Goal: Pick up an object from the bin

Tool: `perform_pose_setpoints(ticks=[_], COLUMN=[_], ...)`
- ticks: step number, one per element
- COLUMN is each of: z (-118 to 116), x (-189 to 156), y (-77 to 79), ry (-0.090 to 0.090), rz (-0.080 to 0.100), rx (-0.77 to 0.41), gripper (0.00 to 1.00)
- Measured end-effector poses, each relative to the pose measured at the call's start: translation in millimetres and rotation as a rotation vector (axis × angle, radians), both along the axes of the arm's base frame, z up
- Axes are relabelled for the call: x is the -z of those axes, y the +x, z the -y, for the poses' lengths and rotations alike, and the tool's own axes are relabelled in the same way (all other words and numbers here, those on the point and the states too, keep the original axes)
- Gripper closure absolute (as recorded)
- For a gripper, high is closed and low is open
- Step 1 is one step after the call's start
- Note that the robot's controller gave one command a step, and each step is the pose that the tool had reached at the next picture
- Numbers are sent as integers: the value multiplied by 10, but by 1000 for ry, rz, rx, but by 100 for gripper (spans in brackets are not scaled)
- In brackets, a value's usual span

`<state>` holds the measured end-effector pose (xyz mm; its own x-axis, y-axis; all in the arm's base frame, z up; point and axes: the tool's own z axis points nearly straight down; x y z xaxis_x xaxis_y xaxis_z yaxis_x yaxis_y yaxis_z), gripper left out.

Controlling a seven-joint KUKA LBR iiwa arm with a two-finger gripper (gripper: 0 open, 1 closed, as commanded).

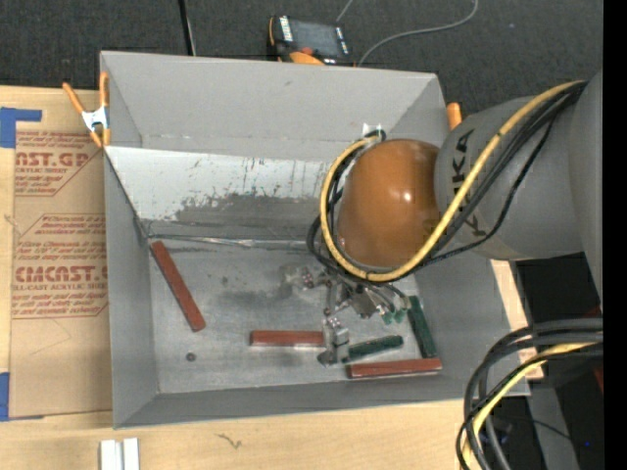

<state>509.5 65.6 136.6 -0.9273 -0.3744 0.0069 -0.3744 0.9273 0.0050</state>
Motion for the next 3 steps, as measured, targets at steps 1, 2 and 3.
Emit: perform_pose_setpoints(ticks=[1, 2, 3], z=[-105, -100, -278], x=[712, 664, -1124], y=[181, 194, 426], ry=[0, 0, 0], rz=[4, 9, 18], rx=[11, 12, -342], gripper=[0, 100, 100])
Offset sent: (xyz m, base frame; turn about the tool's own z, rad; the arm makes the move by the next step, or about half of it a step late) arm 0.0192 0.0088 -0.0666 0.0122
